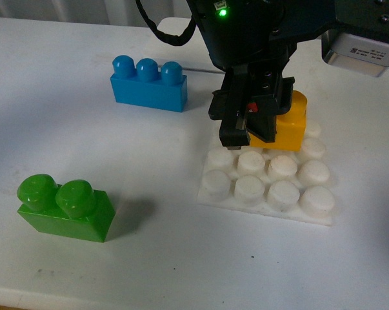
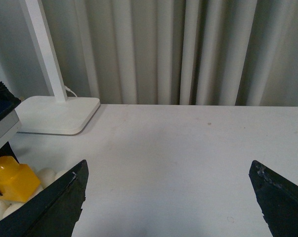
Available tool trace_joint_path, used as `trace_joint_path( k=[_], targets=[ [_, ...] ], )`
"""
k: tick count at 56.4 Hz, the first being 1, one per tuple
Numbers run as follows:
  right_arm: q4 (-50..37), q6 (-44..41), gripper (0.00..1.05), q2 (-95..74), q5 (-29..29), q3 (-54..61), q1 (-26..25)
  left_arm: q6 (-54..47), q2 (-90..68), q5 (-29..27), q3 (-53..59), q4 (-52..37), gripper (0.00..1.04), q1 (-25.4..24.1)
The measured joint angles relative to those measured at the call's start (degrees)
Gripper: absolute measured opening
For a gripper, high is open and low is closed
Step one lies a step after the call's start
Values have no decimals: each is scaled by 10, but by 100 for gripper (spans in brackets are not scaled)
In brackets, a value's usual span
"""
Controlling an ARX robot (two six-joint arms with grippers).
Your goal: Insert yellow block into base center
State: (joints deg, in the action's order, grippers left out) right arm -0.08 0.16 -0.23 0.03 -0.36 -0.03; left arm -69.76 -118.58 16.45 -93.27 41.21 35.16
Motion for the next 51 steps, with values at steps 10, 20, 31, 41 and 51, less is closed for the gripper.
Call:
trace_joint_path(
  k=[10,20,31,41,51],
  targets=[
    [0,0,96,0,0,0,0,0,-9,0,-1,-1,32,0],
    [0,0,96,0,0,0,0,5,-19,-9,-5,-3,32,4],
    [0,0,96,0,0,0,0,12,-36,-11,-8,-23,32,9],
    [0,0,96,0,0,0,0,16,-36,-9,-8,-32,32,9],
    [0,0,96,0,0,0,0,16,-26,-18,-8,-24,32,3]
  ],
)
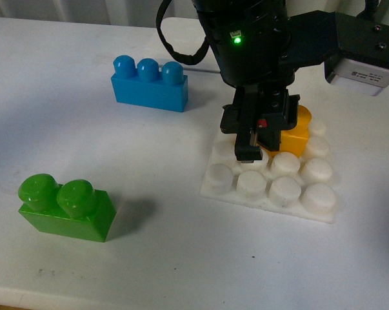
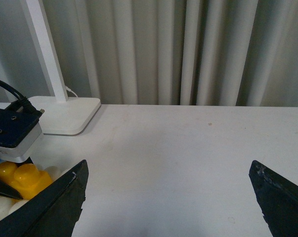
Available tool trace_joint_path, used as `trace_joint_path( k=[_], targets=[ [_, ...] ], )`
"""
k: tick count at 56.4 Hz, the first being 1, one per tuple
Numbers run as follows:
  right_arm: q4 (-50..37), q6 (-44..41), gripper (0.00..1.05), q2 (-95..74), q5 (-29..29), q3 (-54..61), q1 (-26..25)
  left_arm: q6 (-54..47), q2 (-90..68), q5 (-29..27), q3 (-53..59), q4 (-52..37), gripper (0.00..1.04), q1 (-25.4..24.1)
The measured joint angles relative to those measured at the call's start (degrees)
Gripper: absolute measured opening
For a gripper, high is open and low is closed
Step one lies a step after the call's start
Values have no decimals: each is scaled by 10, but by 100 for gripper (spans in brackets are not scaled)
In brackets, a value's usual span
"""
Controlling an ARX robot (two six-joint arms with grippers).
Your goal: Insert yellow block into base center
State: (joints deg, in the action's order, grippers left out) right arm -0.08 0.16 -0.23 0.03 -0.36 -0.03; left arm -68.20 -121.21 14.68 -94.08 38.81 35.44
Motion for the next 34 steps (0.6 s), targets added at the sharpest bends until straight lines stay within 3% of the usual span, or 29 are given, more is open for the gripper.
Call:
trace_joint_path(
  k=[13,22,34],
  targets=[
    [0,0,96,0,0,0,0,-25,76,-15,24,4,69,-15],
    [0,0,96,0,0,0,0,-40,170,-30,86,-48,98,-24],
    [0,0,96,0,0,0,0,-25,295,-73,235,-230,98,-42]
  ],
)
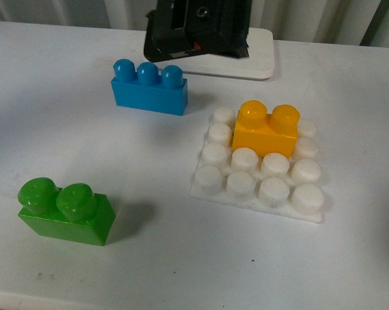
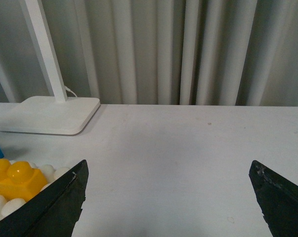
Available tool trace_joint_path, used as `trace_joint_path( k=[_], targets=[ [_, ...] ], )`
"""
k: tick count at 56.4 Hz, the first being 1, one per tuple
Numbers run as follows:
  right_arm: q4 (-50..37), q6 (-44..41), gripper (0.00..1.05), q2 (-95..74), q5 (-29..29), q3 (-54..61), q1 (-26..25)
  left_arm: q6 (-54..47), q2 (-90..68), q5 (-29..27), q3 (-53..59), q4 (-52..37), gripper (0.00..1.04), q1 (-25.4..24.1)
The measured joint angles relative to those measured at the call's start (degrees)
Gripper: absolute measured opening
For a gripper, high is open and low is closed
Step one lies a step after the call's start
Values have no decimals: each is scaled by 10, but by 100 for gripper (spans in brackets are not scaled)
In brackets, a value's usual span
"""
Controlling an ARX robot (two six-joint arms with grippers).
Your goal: Insert yellow block into base center
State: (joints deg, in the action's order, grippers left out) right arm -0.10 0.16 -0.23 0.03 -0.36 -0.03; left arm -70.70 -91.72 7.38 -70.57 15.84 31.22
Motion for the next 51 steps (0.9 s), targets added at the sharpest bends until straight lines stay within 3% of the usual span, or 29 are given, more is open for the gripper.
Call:
trace_joint_path(
  k=[9,18,25,32,37,44,51],
  targets=[
    [0,0,96,0,0,0,0,55,106,-42,117,-123,98,-11],
    [0,0,96,0,0,0,0,156,230,-131,243,-261,98,-20],
    [0,0,96,0,0,0,0,238,316,-193,337,-318,98,-30],
    [0,0,96,0,0,0,0,348,411,-262,426,-310,98,-45],
    [0,0,96,0,0,0,0,449,493,-281,474,-269,98,-57],
    [0,0,96,0,0,0,0,619,576,-263,507,-219,98,-75],
    [0,0,96,0,0,0,0,677,582,-262,508,-219,98,-78]
  ],
)
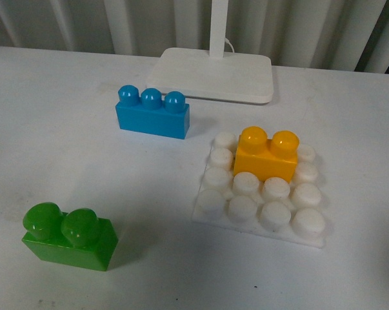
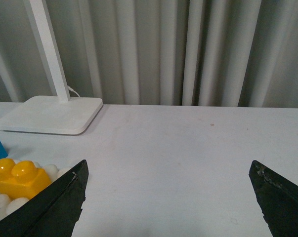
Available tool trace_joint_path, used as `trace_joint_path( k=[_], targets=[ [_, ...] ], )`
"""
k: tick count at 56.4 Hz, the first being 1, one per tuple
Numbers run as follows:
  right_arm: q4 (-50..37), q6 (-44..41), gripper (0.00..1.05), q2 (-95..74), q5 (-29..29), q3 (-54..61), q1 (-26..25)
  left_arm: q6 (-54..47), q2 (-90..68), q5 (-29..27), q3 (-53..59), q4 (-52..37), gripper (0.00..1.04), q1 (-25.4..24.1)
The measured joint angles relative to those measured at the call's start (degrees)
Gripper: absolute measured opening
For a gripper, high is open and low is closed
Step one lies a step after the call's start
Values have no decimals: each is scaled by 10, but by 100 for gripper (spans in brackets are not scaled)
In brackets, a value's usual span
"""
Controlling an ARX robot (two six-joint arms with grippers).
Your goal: Insert yellow block into base center
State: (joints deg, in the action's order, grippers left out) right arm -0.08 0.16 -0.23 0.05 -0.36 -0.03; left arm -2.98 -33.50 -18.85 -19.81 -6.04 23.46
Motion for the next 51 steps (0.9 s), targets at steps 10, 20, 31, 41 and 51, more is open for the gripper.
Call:
trace_joint_path(
  k=[10,20,31,41,51],
  targets=[
    [0,0,96,0,0,0,0,21,47,8,71,-97,66,-46],
    [0,0,96,0,0,0,0,24,112,79,123,-87,20,-119],
    [0,0,96,0,0,0,0,29,163,146,152,-64,4,-181],
    [0,0,96,0,0,0,0,30,194,186,165,-49,4,-232],
    [0,0,96,0,0,0,0,30,217,188,175,-35,4,-233]
  ],
)
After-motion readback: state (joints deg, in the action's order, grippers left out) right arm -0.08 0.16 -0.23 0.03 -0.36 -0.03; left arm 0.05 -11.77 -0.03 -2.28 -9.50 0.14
